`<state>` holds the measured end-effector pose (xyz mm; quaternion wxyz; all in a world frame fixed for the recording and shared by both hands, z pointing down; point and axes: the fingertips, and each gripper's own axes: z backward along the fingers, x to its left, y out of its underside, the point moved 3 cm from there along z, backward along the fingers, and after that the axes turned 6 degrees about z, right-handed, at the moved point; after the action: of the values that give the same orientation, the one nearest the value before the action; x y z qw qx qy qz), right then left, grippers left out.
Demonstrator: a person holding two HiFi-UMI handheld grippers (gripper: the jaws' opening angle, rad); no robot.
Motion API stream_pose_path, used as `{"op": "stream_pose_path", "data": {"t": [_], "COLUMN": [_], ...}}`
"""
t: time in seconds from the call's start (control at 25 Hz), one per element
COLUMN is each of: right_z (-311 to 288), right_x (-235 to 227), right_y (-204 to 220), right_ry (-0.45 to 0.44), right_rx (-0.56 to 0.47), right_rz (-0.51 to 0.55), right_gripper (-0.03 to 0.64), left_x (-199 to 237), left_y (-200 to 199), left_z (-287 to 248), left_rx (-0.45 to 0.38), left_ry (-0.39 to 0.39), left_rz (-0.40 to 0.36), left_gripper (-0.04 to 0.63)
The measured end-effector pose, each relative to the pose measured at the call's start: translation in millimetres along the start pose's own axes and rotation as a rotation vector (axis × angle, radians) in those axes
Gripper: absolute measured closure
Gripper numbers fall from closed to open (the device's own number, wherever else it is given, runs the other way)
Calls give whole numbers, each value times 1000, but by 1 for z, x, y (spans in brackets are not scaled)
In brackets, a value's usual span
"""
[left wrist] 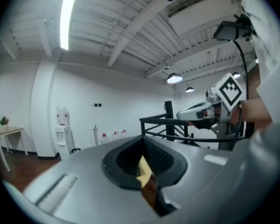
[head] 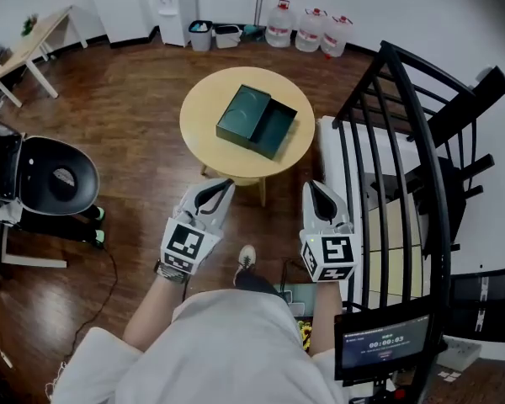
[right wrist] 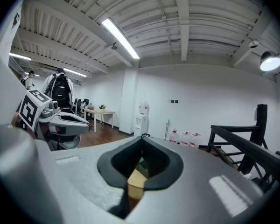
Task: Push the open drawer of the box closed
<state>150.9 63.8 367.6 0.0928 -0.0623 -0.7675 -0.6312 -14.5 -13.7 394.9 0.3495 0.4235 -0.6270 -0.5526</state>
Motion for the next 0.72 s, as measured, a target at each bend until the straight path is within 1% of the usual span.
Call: {"op": "stream_pose_path", "data": {"t": [0.2, 0.4, 0.52, 0.72], "right_z": [-30, -44, -51, -66], "right_x": [-31, -38, -41, -48], "right_y": [7, 9, 10, 14], "right_ry": [-30, -36, -23, 23], "right_rx": [21, 39, 57, 89], "right_rz": [-1, -5, -11, 1], "right_gripper": [614, 614, 614, 614], "left_x": [11, 22, 32, 51], "left_y": [-2, 5, 3, 5], "left_z": [-32, -48, -55, -66], "left_rx": [14, 34, 32, 36], "left_ry": [-41, -51, -50, -36], "left_rz": [15, 32, 33, 40], "left_gripper": [588, 588, 588, 588]}}
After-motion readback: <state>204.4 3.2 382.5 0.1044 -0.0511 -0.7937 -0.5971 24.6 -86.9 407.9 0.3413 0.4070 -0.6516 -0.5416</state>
